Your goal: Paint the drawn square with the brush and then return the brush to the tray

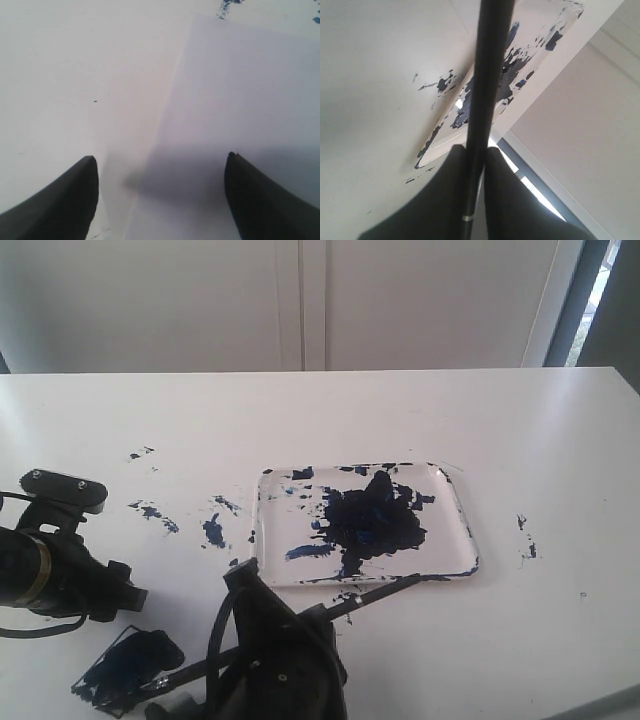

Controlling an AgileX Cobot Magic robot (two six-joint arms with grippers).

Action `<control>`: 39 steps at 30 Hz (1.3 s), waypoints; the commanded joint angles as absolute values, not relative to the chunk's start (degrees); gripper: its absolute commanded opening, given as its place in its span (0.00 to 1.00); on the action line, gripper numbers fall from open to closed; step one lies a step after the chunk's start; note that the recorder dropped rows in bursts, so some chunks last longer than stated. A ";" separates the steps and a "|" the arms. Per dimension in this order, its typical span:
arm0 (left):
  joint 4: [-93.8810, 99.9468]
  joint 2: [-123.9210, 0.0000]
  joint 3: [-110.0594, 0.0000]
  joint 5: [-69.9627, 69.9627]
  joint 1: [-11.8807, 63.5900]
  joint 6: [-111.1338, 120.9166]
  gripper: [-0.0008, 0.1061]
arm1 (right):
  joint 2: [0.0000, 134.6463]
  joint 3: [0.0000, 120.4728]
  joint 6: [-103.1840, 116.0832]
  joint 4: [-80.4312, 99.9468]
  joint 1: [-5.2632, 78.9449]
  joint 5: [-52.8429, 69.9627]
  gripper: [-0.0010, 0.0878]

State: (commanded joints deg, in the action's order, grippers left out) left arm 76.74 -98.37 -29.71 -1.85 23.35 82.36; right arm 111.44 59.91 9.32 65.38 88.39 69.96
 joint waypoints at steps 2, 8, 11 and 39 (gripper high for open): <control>76.74 -98.37 -29.71 -1.85 23.35 82.55 0.71 | 111.44 59.91 10.34 66.25 87.20 69.96 0.01; 76.51 -98.37 -29.71 -1.85 23.35 82.69 0.71 | 111.44 59.91 12.24 68.38 86.08 69.96 0.01; 75.29 -98.37 -29.71 -1.85 23.35 82.69 0.71 | 111.44 59.91 12.24 69.68 85.95 69.96 0.01; 74.58 -98.37 -29.71 -4.75 23.35 82.59 0.71 | 111.55 60.02 13.91 71.08 81.65 65.19 0.01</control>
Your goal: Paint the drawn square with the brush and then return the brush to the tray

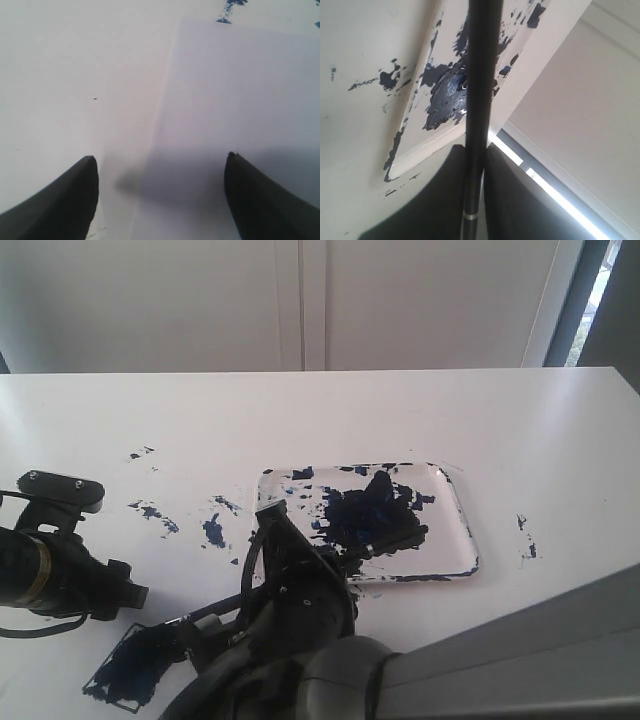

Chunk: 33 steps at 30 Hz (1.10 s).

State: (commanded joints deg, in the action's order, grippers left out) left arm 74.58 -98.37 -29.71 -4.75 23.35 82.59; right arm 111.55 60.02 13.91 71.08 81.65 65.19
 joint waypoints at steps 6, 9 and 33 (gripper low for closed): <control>74.58 -98.37 -29.71 -4.97 23.35 82.59 0.71 | 111.55 61.80 13.91 71.10 80.66 63.65 0.01; 74.58 -98.37 -29.71 -4.97 23.35 82.59 0.71 | 111.55 62.83 13.65 70.27 79.90 64.16 0.01; 74.58 -98.37 -29.71 -4.96 23.35 82.48 0.71 | 117.89 63.40 10.15 70.73 79.96 65.67 0.01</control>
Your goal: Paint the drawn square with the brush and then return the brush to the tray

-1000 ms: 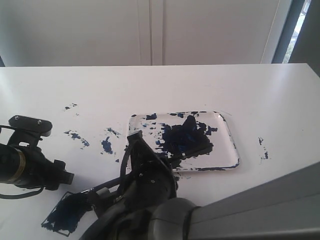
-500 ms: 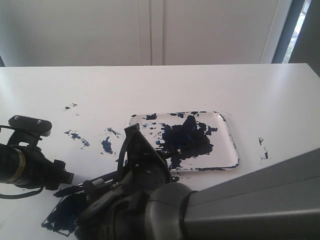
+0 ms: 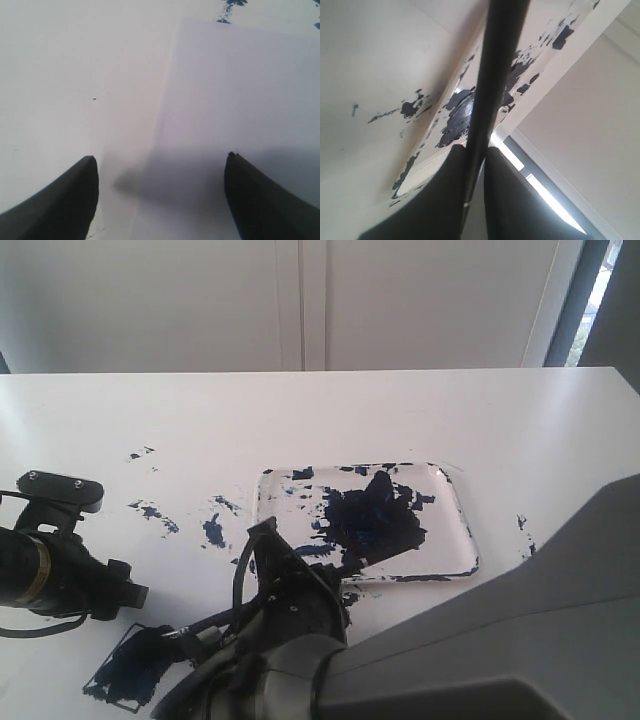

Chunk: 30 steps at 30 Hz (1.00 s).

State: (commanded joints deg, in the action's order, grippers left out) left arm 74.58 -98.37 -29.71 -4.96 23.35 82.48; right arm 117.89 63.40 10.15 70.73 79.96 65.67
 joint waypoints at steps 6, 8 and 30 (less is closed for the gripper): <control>74.58 -98.37 -29.71 -4.96 23.35 82.48 0.71 | 117.89 63.40 10.69 71.56 79.87 67.45 0.01; 74.58 -98.37 -29.71 -4.96 23.35 82.48 0.71 | 117.89 63.40 10.69 71.57 79.50 67.95 0.01; 70.21 -96.64 -33.76 -4.23 21.15 82.59 0.71 | 112.23 63.29 23.44 63.65 71.46 69.96 0.01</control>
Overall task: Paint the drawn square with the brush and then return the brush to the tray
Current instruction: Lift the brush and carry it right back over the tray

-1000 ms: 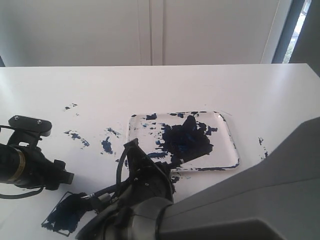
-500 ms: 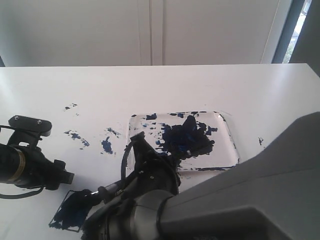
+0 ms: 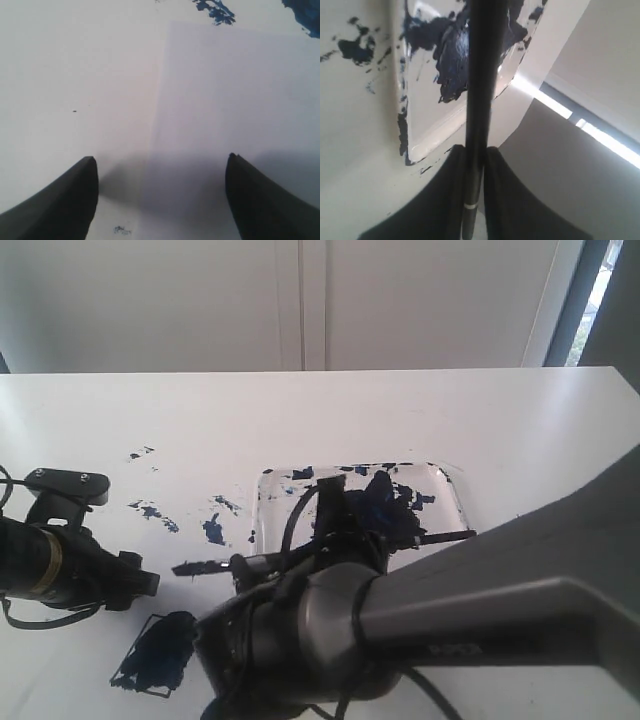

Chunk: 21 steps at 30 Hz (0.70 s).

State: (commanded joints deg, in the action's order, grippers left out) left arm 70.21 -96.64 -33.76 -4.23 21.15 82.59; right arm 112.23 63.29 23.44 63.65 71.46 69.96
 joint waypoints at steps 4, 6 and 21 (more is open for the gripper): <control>70.21 -96.64 -33.76 -5.28 19.95 82.59 0.71 | 108.70 63.29 26.94 56.62 68.73 69.96 0.01; 70.21 -96.64 -33.76 -5.28 19.95 82.59 0.71 | 107.65 63.29 28.51 53.75 67.80 69.04 0.01; 70.21 -96.64 -33.76 -5.28 19.95 82.59 0.71 | 102.37 58.01 39.88 45.46 61.56 61.82 0.01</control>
